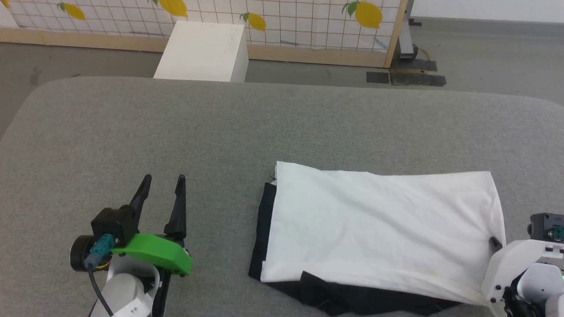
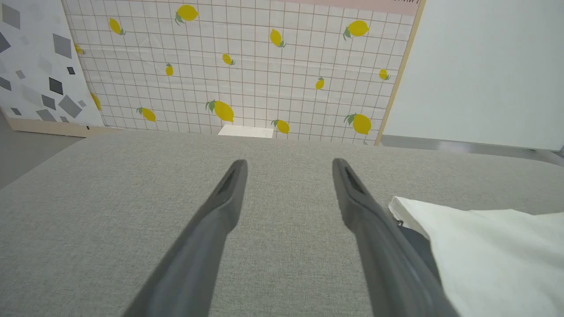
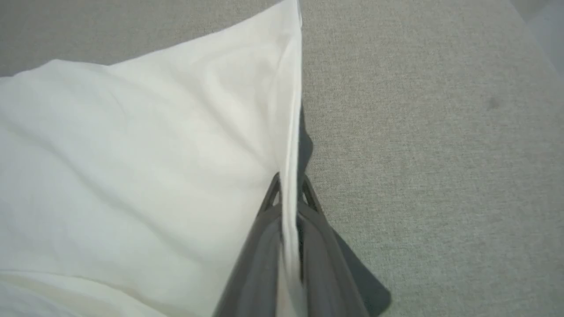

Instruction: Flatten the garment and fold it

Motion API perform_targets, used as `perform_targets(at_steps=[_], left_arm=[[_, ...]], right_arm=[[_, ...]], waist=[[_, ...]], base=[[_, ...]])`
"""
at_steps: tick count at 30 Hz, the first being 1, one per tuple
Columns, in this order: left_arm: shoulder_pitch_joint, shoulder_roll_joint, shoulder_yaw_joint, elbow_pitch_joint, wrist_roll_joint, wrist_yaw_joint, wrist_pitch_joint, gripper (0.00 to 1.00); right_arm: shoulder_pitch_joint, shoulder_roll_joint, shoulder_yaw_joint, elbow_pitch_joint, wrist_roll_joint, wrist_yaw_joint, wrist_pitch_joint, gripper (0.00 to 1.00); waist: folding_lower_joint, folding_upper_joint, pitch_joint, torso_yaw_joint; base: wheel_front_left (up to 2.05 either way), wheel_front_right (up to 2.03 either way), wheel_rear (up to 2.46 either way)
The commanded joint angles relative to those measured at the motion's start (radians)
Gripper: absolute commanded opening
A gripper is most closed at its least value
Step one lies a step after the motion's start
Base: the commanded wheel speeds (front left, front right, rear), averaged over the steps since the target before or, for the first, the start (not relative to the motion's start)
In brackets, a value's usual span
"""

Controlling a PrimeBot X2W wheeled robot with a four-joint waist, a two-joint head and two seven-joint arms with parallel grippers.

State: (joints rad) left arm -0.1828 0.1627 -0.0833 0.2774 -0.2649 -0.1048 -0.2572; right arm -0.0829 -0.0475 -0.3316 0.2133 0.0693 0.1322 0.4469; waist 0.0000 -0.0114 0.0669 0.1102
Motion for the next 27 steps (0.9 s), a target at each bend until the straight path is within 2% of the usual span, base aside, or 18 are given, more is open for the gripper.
perform_targets(at_steps=[1,7,10,14,19,27], left_arm=[[0.013,-0.004,0.004,-0.001,0.010,-0.004,-0.005,1.00],[0.014,-0.008,0.004,-0.003,0.016,-0.008,-0.005,1.00],[0.011,-0.011,0.001,-0.003,0.020,-0.010,-0.005,1.00],[0.001,-0.016,-0.005,-0.001,0.021,-0.013,-0.005,1.00],[-0.020,-0.025,-0.022,0.002,0.020,-0.017,-0.005,1.00],[-0.063,-0.038,-0.041,0.008,0.011,-0.022,-0.005,1.00]], right_arm=[[0.015,-0.003,0.007,-0.038,-0.011,-0.002,0.011,0.00],[0.050,-0.003,0.138,-0.264,0.042,-0.002,0.073,0.00],[0.043,-0.003,0.254,-0.385,0.067,-0.002,0.106,0.00],[-0.005,-0.003,0.431,-0.472,0.047,-0.002,0.137,0.00],[-0.104,-0.003,0.606,-0.401,0.024,-0.002,0.155,0.00],[-0.248,-0.003,0.777,-0.136,0.055,-0.002,0.145,0.00]], waist=[[0.0000,0.0114,0.000,-0.002],[0.0000,0.0114,-0.002,-0.002],[0.0000,0.0114,-0.001,0.002],[0.0000,0.0114,0.009,0.015],[0.0000,0.0114,0.034,0.044],[0.0000,0.0114,0.099,0.103]], base=[[0.00,0.00,0.00],[0.00,0.00,0.00],[0.00,0.00,0.00],[0.00,0.00,0.00],[0.00,0.00,0.00],[0.00,0.00,0.00]])
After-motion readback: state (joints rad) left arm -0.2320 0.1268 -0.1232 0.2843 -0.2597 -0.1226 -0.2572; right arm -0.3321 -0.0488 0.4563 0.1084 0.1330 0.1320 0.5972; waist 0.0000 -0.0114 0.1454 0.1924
